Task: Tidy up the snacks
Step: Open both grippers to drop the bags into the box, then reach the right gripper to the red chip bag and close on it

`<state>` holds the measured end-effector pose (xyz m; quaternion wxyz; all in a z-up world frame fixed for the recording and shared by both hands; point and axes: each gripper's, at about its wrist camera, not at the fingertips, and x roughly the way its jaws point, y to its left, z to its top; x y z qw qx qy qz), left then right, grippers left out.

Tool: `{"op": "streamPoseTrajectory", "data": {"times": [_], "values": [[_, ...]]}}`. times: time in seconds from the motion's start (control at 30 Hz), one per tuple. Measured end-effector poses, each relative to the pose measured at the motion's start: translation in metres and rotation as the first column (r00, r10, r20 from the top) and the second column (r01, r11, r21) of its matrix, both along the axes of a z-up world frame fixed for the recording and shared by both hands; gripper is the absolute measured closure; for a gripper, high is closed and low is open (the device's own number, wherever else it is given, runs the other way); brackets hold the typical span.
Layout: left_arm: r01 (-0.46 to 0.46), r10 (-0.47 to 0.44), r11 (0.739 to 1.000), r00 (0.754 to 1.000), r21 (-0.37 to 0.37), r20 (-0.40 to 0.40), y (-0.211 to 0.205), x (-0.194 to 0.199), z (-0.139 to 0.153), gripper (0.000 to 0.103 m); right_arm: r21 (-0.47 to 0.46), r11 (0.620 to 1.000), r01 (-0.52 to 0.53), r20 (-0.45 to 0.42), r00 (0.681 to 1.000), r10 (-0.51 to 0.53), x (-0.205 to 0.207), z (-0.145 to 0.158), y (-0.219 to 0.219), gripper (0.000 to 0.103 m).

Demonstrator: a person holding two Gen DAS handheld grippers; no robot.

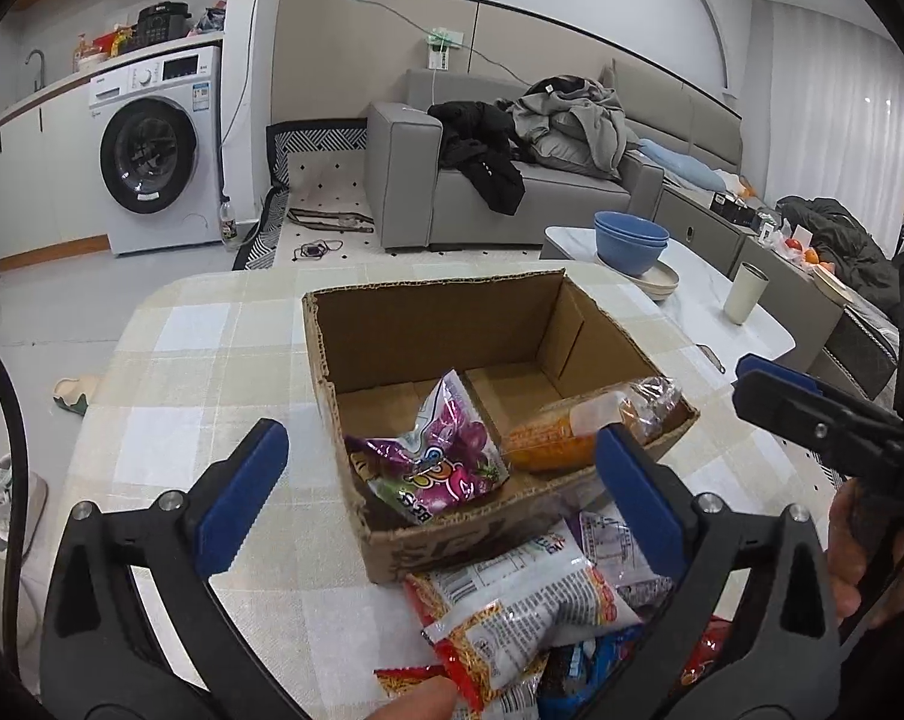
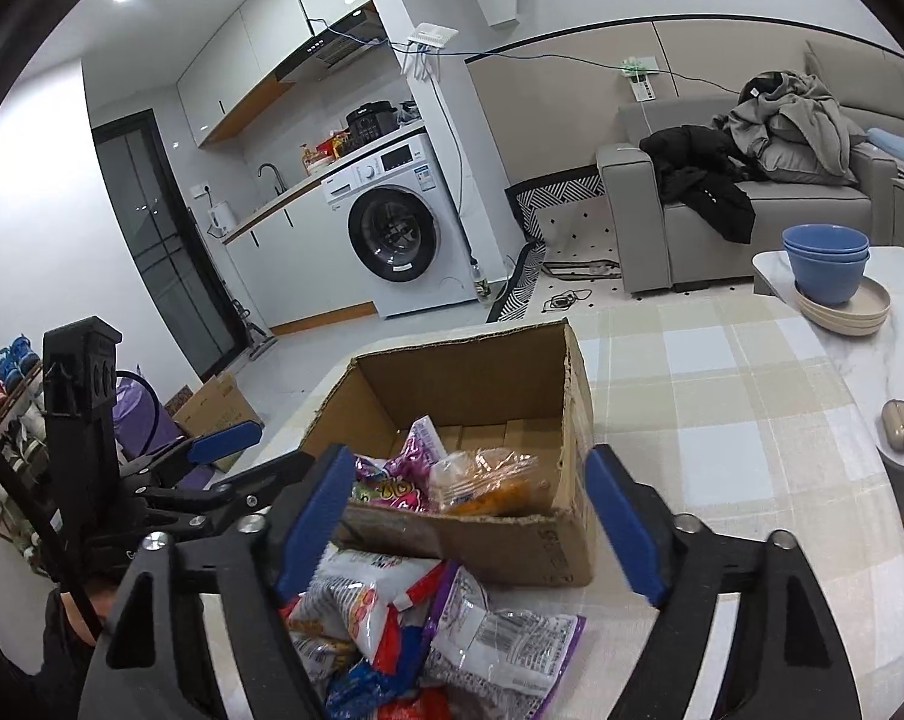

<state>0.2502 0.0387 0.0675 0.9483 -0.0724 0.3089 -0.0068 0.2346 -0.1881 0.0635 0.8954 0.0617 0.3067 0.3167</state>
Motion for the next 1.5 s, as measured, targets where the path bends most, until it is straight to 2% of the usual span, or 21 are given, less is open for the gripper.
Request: {"op": "streamPoseTrajectory", "data": {"times": [0.17,0.23,0.53,0.9,1.17,1.5], "values": [[0.002,-0.002,1.000,1.000,0.003,0.001,-0.001,-0.033,-0.004,0.001,-0.032,0.999,-0.007,0.013,1.000,0.007,-0.018,0.000,-0.006,0.003],[0.003,-0.003,1.000,1.000,0.002,0.002,0.000,-0.049,-0.003,0.001,-0.031,0.999,-0.008,0.024,1.000,0.009,-0.025,0.000,-0.010,0.001],[-0.005,0.005,1.000,1.000,0.030,-0.001,-0.009,-0.095,-0.006,0.001,-0.045,0.999,0.000,0.012,1.000,0.001,-0.050,-0.002,-0.018,0.001],[-0.003,0.003,0.999,1.000,0.035,-0.008,-0.014,-0.140,-0.017,0.001,-0.139,0.990,0.001,0.013,1.000,0.001,-0.085,-0.020,-0.025,0.001],[-0.019,0.020,0.999,0.999,0.028,-0.043,-0.004,-0.156,-0.032,0.001,-0.170,0.985,0.010,-0.027,1.000,-0.014,-0.097,-0.037,-0.036,0.001],[0.010,-0.007,0.999,0.995,0.036,-0.103,-0.008,-0.159,-0.049,0.001,-0.269,0.958,-0.096,-0.117,0.991,0.067,-0.103,-0.063,-0.018,0.001]]}}
